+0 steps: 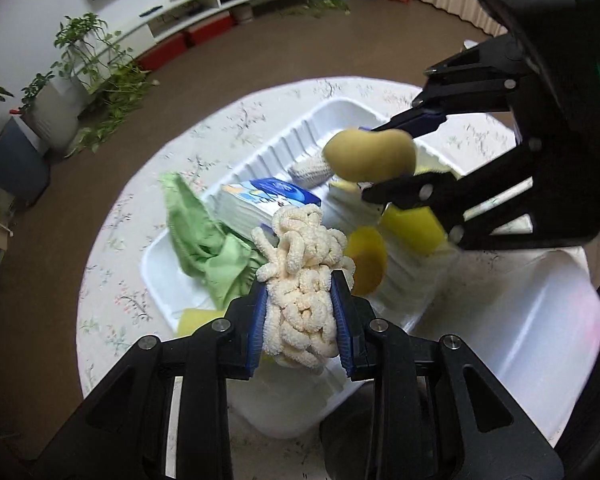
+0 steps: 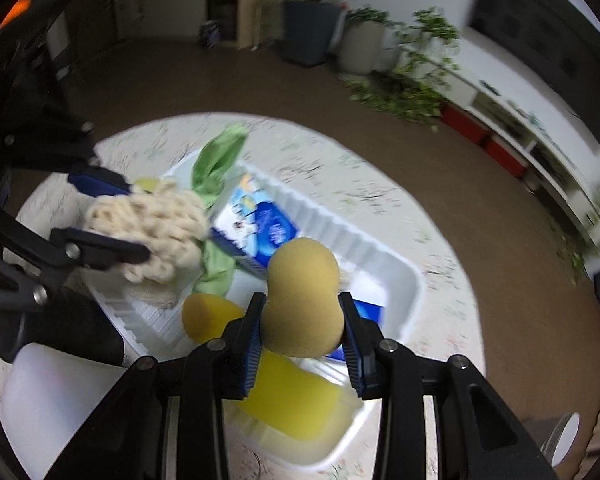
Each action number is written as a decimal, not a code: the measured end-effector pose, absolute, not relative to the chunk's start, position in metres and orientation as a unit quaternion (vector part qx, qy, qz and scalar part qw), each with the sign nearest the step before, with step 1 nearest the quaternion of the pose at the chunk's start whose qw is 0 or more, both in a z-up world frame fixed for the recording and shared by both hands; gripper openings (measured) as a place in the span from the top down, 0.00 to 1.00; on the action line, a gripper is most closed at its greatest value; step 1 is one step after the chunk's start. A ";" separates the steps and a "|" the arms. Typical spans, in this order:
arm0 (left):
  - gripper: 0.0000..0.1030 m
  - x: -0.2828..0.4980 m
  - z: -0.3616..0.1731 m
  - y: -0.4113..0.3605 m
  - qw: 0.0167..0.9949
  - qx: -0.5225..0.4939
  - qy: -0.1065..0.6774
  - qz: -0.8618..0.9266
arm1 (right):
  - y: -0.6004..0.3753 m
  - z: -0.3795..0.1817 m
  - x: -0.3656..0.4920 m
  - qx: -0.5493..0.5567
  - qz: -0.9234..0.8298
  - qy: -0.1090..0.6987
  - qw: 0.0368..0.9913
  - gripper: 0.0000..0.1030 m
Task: Organize soft objects
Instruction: 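Carry the scrunchie and makeup sponge over the white tray, then release the scrunchie and makeup sponge into the tray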
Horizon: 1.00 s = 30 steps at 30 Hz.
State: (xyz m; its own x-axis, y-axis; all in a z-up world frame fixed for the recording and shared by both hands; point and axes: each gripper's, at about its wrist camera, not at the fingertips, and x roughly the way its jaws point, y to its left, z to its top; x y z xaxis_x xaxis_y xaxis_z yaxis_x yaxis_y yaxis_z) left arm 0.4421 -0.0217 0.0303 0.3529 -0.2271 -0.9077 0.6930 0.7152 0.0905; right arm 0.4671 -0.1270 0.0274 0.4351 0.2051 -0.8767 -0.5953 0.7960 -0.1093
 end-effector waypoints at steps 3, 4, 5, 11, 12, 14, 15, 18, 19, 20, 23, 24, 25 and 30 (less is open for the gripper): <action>0.70 0.442 0.021 -0.027 0.782 0.246 0.492 -0.293 | -0.116 0.011 0.469 -0.226 0.254 0.482 0.808 0.63; 0.70 0.441 0.018 -0.027 0.782 0.247 0.492 -0.291 | -0.115 0.008 0.469 -0.231 0.255 0.482 0.805 0.62; 0.69 0.442 0.017 -0.028 0.782 0.247 0.494 -0.290 | -0.114 0.006 0.468 -0.234 0.256 0.483 0.804 0.62; 0.53 0.447 0.016 -0.023 0.790 0.241 0.492 -0.275 | -0.114 0.000 0.470 -0.232 0.256 0.483 0.805 0.58; 0.47 0.447 0.017 -0.022 0.792 0.241 0.491 -0.272 | -0.114 0.000 0.470 -0.232 0.254 0.482 0.806 0.52; 0.44 0.447 0.018 -0.021 0.794 0.239 0.489 -0.269 | -0.116 0.000 0.471 -0.231 0.251 0.479 0.809 0.46; 0.44 0.447 0.019 -0.021 0.795 0.236 0.489 -0.269 | -0.117 0.001 0.471 -0.230 0.251 0.479 0.809 0.46; 0.39 0.448 0.019 -0.022 0.796 0.239 0.486 -0.269 | -0.118 0.002 0.472 -0.229 0.248 0.478 0.811 0.41; 0.38 0.448 0.020 -0.022 0.797 0.240 0.485 -0.268 | -0.119 0.002 0.472 -0.228 0.248 0.478 0.811 0.40; 0.38 0.448 0.021 -0.021 0.798 0.240 0.484 -0.268 | -0.121 0.003 0.472 -0.227 0.248 0.477 0.812 0.39; 0.29 0.450 0.025 -0.018 0.802 0.234 0.480 -0.267 | -0.125 0.006 0.473 -0.223 0.245 0.472 0.817 0.32; 0.29 0.450 0.027 -0.017 0.803 0.232 0.479 -0.268 | -0.127 0.009 0.473 -0.220 0.244 0.469 0.820 0.30; 0.29 0.450 0.029 -0.015 0.805 0.230 0.477 -0.267 | -0.131 0.012 0.472 -0.215 0.242 0.466 0.823 0.29; 0.21 0.445 0.042 -0.006 0.817 0.223 0.465 -0.259 | -0.151 0.030 0.471 -0.190 0.225 0.452 0.842 0.25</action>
State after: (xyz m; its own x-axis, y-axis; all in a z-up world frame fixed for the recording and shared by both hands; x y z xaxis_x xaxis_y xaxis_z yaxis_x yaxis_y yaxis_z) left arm 0.4450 -0.0061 0.0423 0.4329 -0.2158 -0.8752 0.6309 0.7660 0.1231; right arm 0.4710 -0.1515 0.0305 0.4898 0.2076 -0.8467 -0.5506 0.8267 -0.1158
